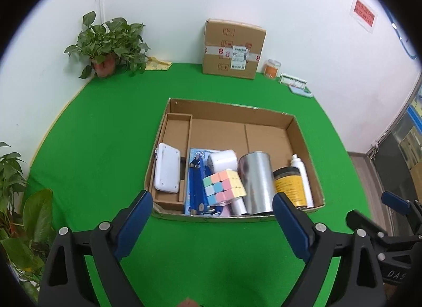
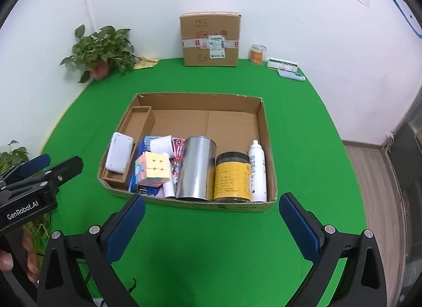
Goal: Organize rigid objects
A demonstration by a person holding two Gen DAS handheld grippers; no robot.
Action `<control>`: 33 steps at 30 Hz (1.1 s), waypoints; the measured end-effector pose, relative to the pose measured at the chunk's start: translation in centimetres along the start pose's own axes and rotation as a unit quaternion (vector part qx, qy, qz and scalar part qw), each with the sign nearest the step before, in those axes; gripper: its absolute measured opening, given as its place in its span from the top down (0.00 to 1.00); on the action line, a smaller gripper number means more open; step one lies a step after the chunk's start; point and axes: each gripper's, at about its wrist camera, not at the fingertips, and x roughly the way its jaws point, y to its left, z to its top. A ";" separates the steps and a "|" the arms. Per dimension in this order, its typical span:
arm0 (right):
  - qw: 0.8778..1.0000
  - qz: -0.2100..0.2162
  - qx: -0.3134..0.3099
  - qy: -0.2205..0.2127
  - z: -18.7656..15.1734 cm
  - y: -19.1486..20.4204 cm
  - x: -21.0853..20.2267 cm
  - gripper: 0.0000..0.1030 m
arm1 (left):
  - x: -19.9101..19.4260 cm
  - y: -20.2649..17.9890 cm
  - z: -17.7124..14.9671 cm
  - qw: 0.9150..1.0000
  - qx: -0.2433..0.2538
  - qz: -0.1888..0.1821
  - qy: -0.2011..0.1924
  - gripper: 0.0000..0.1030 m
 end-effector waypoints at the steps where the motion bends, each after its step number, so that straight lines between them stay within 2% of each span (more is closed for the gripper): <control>1: 1.000 0.002 -0.005 0.002 0.0 0.1 -0.3 0.01 | -0.2 -0.2 -0.1 1.000 0.001 -0.002 -0.001 0.10; 6: 1.000 0.005 -0.009 0.000 -0.3 0.5 -1.8 0.01 | -1.3 -1.2 -0.3 1.000 0.022 0.009 -0.004 0.10; 15: 1.000 -0.020 -0.016 -0.002 -1.1 0.8 -3.0 0.01 | -2.3 -1.5 -0.4 0.999 0.023 0.024 -0.013 0.10; 33: 0.999 -0.032 -0.026 -0.004 -0.7 2.9 -3.5 0.01 | -2.9 -0.9 0.0 0.999 0.029 0.009 -0.012 0.10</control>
